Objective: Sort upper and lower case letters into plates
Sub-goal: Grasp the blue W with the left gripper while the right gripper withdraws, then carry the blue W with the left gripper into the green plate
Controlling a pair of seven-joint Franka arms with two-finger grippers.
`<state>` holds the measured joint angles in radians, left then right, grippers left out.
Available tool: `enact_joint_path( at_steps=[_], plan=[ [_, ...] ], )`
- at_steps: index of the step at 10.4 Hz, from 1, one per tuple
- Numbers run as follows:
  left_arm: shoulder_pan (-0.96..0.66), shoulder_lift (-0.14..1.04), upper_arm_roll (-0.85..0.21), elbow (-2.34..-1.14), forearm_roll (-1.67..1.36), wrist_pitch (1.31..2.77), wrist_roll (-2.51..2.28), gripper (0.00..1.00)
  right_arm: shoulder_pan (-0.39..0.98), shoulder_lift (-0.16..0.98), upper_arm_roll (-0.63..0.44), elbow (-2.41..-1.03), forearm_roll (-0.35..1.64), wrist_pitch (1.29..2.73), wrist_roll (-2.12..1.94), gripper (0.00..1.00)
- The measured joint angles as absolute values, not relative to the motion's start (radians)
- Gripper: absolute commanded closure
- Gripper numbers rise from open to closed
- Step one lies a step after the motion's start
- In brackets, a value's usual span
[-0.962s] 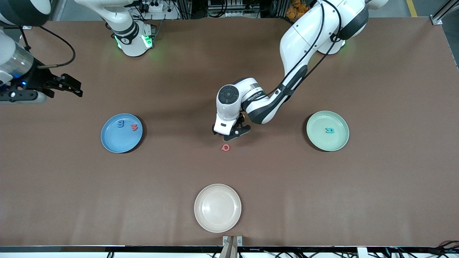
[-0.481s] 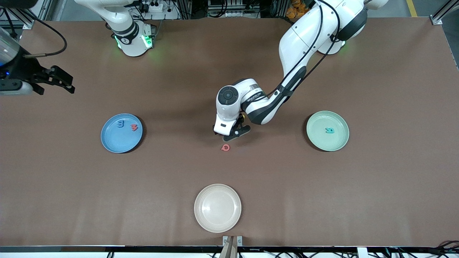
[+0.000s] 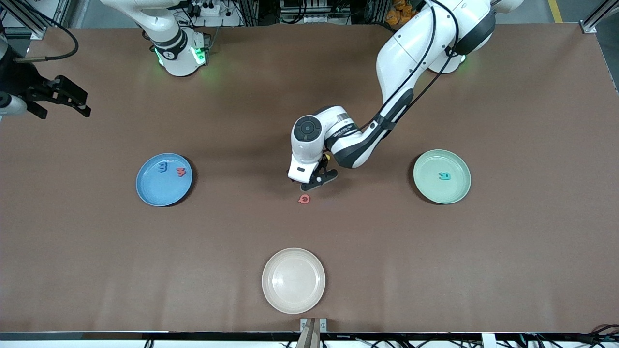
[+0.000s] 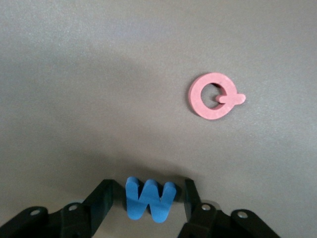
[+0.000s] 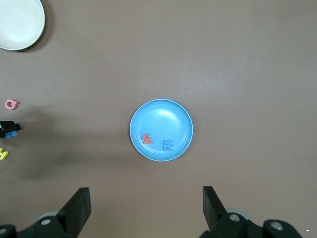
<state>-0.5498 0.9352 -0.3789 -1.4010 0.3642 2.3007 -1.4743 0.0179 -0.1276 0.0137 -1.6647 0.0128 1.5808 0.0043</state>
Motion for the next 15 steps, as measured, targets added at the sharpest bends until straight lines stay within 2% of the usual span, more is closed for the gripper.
enact_joint_path(
  at_steps=[1, 4, 6, 9, 15],
  plan=[
    [-0.55, 0.935, -0.379, -1.401, 0.364, 2.301, -1.474, 0.42, 0.019, -0.127, 0.017, -1.659, 0.013, 1.576, 0.028, 0.0],
    [-0.558, 0.935, -0.372, -1.397, 0.364, 2.31, -1.474, 0.55, 0.028, -0.127, 0.025, -1.643, 0.014, 1.551, 0.112, 0.0],
    [-0.563, 0.934, -0.368, -1.393, 0.364, 2.313, -1.474, 0.58, 0.031, -0.127, 0.027, -1.64, 0.014, 1.531, 0.15, 0.0],
    [-0.564, 0.932, -0.367, -1.392, 0.364, 2.311, -1.474, 0.68, 0.031, -0.126, 0.026, -1.641, 0.013, 1.52, 0.153, 0.0],
    [-0.559, 0.932, -0.359, -1.386, 0.364, 2.299, -1.472, 0.7, 0.032, -0.114, 0.027, -1.647, 0.013, 1.514, 0.153, 0.0]
  ],
)
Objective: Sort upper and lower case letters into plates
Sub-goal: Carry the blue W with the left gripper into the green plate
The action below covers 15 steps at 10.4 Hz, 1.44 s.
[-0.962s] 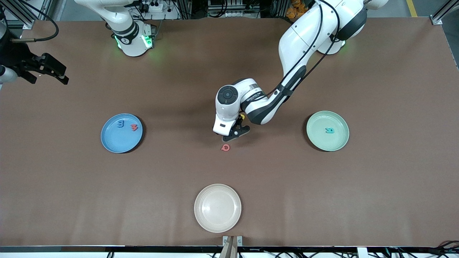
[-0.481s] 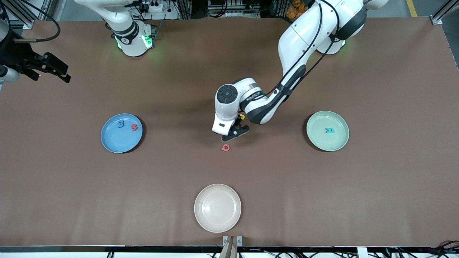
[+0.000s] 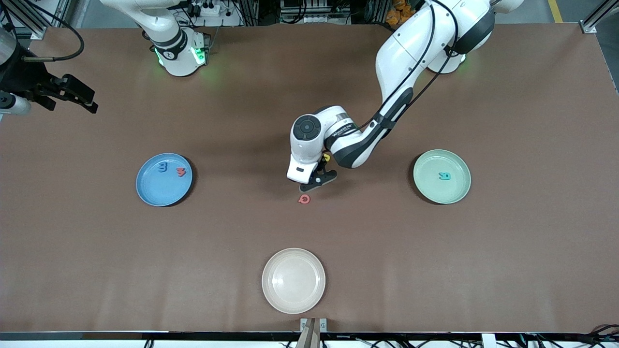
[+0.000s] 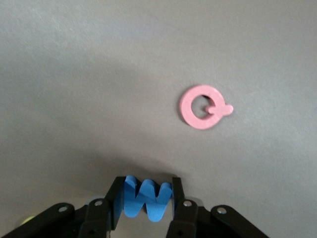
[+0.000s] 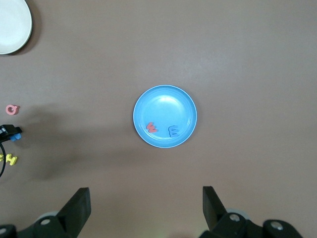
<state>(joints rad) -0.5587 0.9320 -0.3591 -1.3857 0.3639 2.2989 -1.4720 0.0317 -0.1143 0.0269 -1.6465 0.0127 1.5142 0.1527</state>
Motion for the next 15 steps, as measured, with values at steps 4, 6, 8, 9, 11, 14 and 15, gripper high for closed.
enact_joint_path(
  at_steps=[4, 6, 8, 9, 11, 14, 15],
  plan=[
    [-0.535, 0.923, -0.357, -1.38, 0.364, 2.21, -1.433, 0.71, 0.032, -0.103, 0.027, -1.65, 0.012, 1.51, 0.141, 0.0],
    [-0.523, 0.914, -0.359, -1.38, 0.364, 2.147, -1.394, 0.72, 0.032, -0.1, 0.026, -1.65, 0.012, 1.5, 0.124, 0.0],
    [-0.493, 0.9, -0.378, -1.381, 0.364, 2.091, -1.351, 0.73, 0.032, -0.099, 0.026, -1.65, 0.012, 1.498, 0.114, 0.0],
    [-0.458, 0.892, -0.406, -1.386, 0.364, 2.067, -1.312, 0.74, 0.032, -0.096, 0.027, -1.652, 0.012, 1.498, 0.111, 0.0],
    [-0.371, 0.865, -0.461, -1.418, 0.364, 2.016, -1.222, 0.73, 0.033, -0.09, 0.028, -1.657, 0.012, 1.498, 0.11, 0.0],
    [-0.302, 0.801, -0.482, -1.52, 0.364, 1.989, -1.136, 0.74, 0.04, -0.081, 0.029, -1.659, 0.013, 1.498, 0.107, 0.0],
    [-0.287, 0.778, -0.482, -1.554, 0.364, 1.988, -1.109, 0.74, 0.062, -0.068, 0.029, -1.661, 0.013, 1.499, 0.106, 0.0]
  ],
)
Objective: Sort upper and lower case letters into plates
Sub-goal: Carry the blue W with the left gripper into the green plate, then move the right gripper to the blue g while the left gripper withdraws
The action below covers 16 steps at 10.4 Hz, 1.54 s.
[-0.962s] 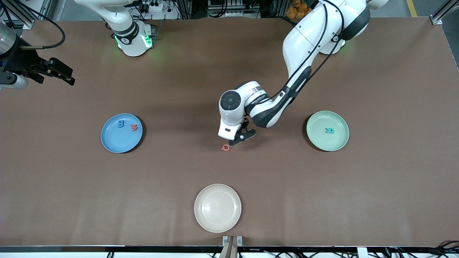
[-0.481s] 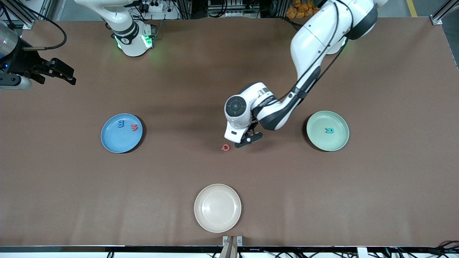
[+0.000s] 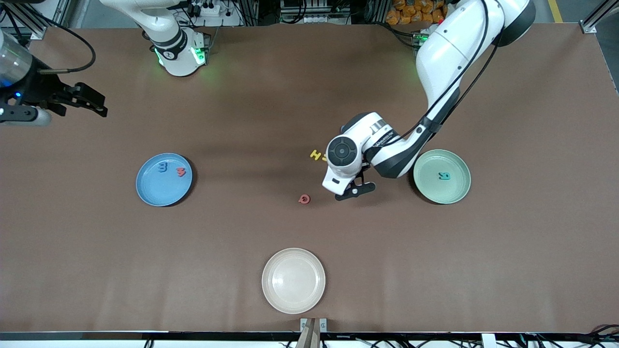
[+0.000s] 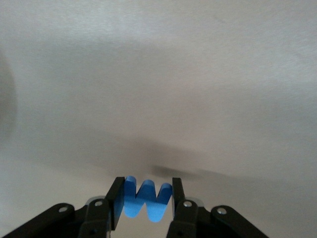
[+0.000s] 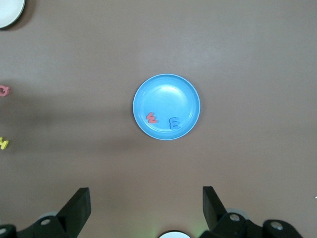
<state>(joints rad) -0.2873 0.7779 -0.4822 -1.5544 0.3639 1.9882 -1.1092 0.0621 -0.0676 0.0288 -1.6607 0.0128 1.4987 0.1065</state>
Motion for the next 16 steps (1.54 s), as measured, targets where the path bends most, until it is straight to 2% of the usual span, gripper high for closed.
enact_joint_path(
  at_steps=[2, 8, 14, 16],
  plan=[
    [-0.25, 0.729, -0.482, -1.624, 0.364, 1.987, -1.053, 0.74, 0.141, -0.012, 0.03, -1.664, 0.013, 1.514, 0.109, 0.0],
    [-0.076, 0.579, -0.483, -1.834, 0.364, 2.015, -0.811, 0.74, 0.363, 0.132, 0.033, -1.665, 0.016, 1.69, 0.267, 0.0],
    [0.243, 0.533, -0.563, -1.976, 0.365, 2.118, -0.527, 0.73, 0.623, 0.22, 0.062, -1.667, 0.017, 1.816, 0.59, 0.0],
    [0.288, 0.524, -0.582, -1.981, 0.365, 2.12, -0.492, 0.66, 0.709, 0.307, 0.11, -1.666, 0.016, 1.951, 0.724, 0.0]
  ],
)
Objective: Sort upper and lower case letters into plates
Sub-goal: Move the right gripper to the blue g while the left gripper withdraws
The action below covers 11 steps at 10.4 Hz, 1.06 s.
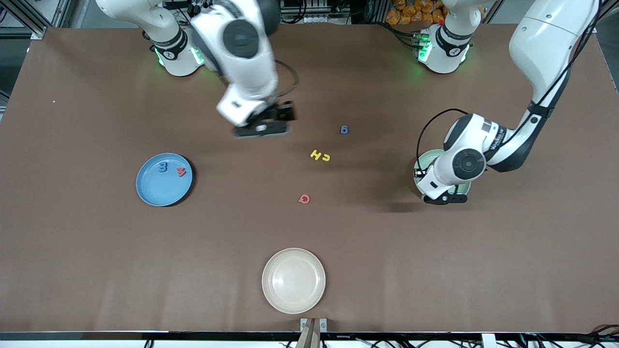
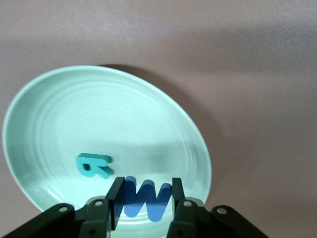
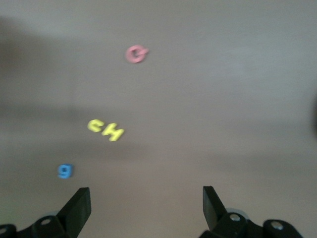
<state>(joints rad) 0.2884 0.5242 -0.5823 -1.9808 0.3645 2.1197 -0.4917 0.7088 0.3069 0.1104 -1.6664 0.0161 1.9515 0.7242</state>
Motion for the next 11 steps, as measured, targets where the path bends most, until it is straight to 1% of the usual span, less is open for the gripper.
enact_joint_path(
  at_steps=[1, 2, 5, 7, 8, 9, 11],
  plan=[
    [0.301, 0.522, -0.585, -1.986, 0.365, 2.122, -0.483, 0.39, 0.752, 0.36, 0.123, -1.664, 0.014, 2.018, 0.785, 0.0],
    [0.307, 0.522, -0.586, -1.995, 0.364, 2.13, -0.481, 0.0, 0.797, 0.411, 0.128, -1.658, 0.002, 2.062, 0.839, 0.0],
    [0.311, 0.522, -0.595, -2.009, 0.327, 2.142, -0.481, 0.0, 0.885, 0.563, 0.13, -1.579, -0.058, 2.11, 1.052, 0.0],
    [0.311, 0.522, -0.597, -2.01, 0.324, 2.144, -0.482, 0.0, 0.921, 0.665, 0.131, -1.531, -0.078, 2.214, 1.151, 0.0],
    [0.311, 0.522, -0.598, -2.01, 0.324, 2.145, -0.482, 0.0, 0.943, 0.708, 0.131, -1.514, -0.11, 2.245, 1.198, 0.05],
    [0.312, 0.522, -0.599, -2.01, 0.324, 2.146, -0.482, 0.0, 0.965, 0.749, 0.131, -1.483, -0.143, 2.255, 1.244, 0.11],
    [0.312, 0.519, -0.604, -2.01, 0.324, 2.147, -0.482, 0.0, 0.991, 0.827, 0.131, -1.415, -0.169, 2.257, 1.292, 0.13]
  ],
)
